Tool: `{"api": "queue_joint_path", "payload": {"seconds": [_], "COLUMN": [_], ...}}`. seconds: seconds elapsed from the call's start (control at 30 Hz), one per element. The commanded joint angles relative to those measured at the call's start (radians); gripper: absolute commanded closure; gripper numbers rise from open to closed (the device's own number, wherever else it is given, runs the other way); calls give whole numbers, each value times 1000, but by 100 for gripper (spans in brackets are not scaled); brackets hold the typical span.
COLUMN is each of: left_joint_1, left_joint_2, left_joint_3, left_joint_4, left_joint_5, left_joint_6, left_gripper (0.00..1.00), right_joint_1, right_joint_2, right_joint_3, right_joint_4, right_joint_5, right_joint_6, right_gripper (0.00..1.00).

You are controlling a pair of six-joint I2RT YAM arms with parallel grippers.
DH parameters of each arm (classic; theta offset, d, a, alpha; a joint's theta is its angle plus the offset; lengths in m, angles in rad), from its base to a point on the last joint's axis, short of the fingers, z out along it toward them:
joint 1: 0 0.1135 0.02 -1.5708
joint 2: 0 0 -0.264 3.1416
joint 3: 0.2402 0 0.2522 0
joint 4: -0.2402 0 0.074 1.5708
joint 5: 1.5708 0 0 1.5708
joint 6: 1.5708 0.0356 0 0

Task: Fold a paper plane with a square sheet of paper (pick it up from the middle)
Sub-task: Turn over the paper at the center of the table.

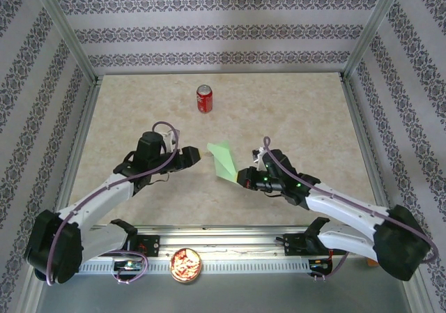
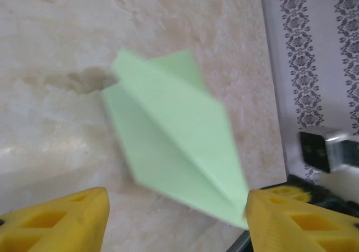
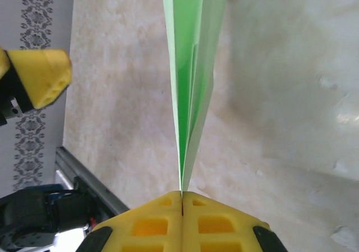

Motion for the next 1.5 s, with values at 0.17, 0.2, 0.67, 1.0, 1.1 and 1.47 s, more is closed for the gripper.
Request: {"api": "queue_joint_path", "payload": {"seconds": [0.17, 0.2, 0.67, 1.0, 1.1, 1.47], "left_joint_1": [38, 43, 169, 242, 252, 262], "left_joint_2": [-136, -147, -163, -203, -198, -185], "left_joint_3": [-16, -20, -21, -7, 8, -24], "left_joint_4": [-271, -277, -286, -381, -383, -286], "left_joint_5": [-164, -184, -139, -244, -231, -7], "left_joint_6": [225, 229, 165, 73, 78, 63], "left_gripper": [3, 0, 1, 0, 1, 7], "right_joint_1": [28, 46, 316, 412, 459, 516], "right_joint_2": [-77, -82, 204, 537, 624, 660], "right_joint_3": [242, 272, 596, 662, 672, 715], "right_joint_4": [-525, -568, -1001, -993, -911, -682], "right_joint_5": [342, 400, 1151, 1050, 899, 558], "right_joint_6": [-327, -347, -448, -443, -511, -499], "right_gripper": [100, 100, 100, 98, 94, 70]}}
